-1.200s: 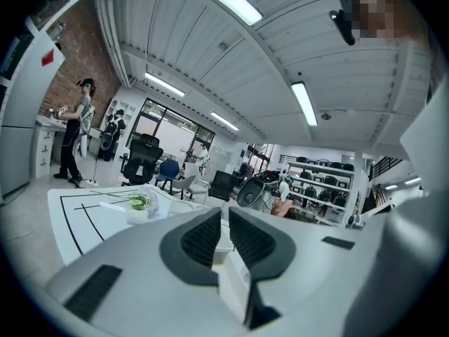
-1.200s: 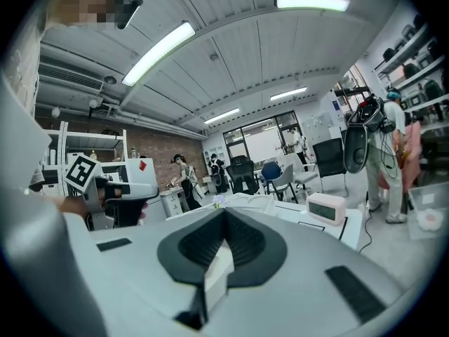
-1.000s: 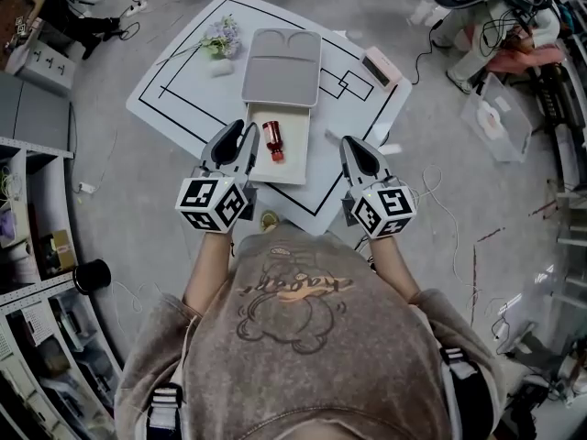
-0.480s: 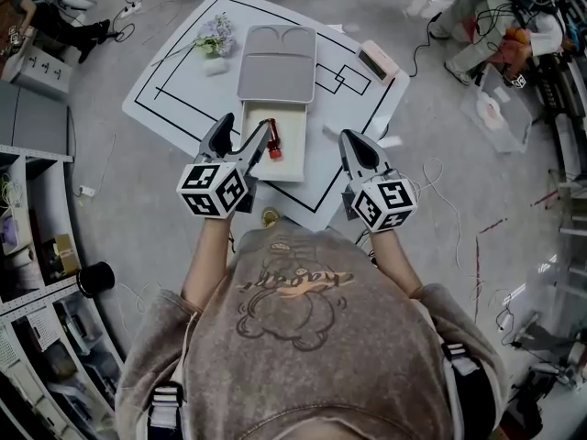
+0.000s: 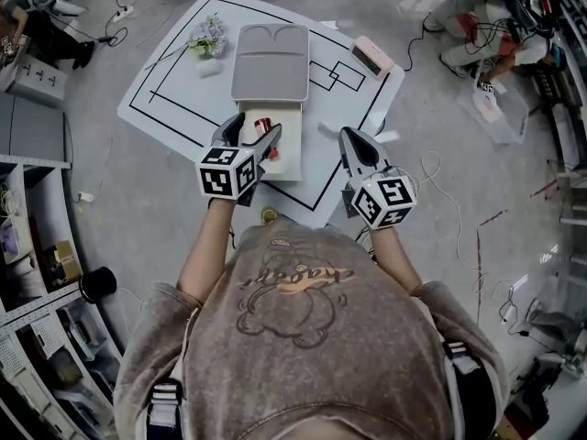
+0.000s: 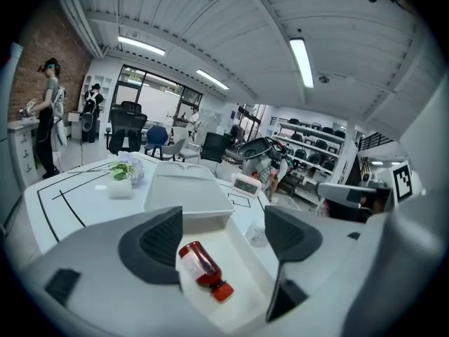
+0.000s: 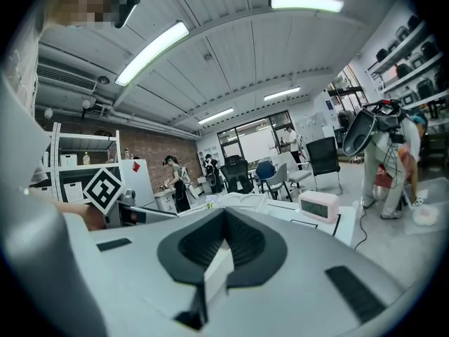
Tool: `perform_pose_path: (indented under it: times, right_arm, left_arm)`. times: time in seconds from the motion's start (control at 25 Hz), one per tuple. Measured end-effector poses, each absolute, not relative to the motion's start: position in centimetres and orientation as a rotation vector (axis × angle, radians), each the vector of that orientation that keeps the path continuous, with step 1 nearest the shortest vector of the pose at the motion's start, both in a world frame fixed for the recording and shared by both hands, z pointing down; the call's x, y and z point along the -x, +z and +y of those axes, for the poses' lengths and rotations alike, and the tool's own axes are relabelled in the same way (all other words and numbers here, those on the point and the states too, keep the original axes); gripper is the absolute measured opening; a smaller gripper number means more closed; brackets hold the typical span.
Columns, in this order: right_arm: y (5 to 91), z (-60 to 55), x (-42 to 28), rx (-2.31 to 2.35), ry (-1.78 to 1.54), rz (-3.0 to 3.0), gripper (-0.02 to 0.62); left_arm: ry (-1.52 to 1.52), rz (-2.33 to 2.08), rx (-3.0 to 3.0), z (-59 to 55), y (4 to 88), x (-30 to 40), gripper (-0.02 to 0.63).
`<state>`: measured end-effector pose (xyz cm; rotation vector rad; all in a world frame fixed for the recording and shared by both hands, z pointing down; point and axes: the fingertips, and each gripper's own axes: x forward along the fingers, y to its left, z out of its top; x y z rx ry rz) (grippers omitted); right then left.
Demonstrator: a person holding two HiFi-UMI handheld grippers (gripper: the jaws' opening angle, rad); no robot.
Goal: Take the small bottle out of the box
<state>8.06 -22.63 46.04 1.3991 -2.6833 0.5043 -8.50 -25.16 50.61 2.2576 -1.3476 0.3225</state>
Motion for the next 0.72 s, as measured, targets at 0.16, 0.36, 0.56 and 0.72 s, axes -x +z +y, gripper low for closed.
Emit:
perform_pose_path:
  times: [0.16,0.36,0.56,0.72]
  right_arm:
    - [46.2,-22.6,-8.3,-1.414,0.507,-2.673,-0.005]
    - [46.5,-22.5,-9.1,-1.441,0.514,-2.653,-0.005]
    - [46.6,-22.4,-9.8,-1.471,0.517,-2.637,-0.004]
    - [46.7,-22.4,-10.3,-1.491,0.520,-2.624,-0.005]
  left_arm:
    - [0.486,-1.301,-2.272,-25.3,53.0,7.7,0.359]
    - [0.623,-1.261,-2.246,-25.6,55.6,7.2,0.359]
    - [0.751,-1.237,-2.199,-25.9,58.0,7.1,0.359]
    - [0.894,-1.222,-2.167,-26.1,59.7,7.3,0.359]
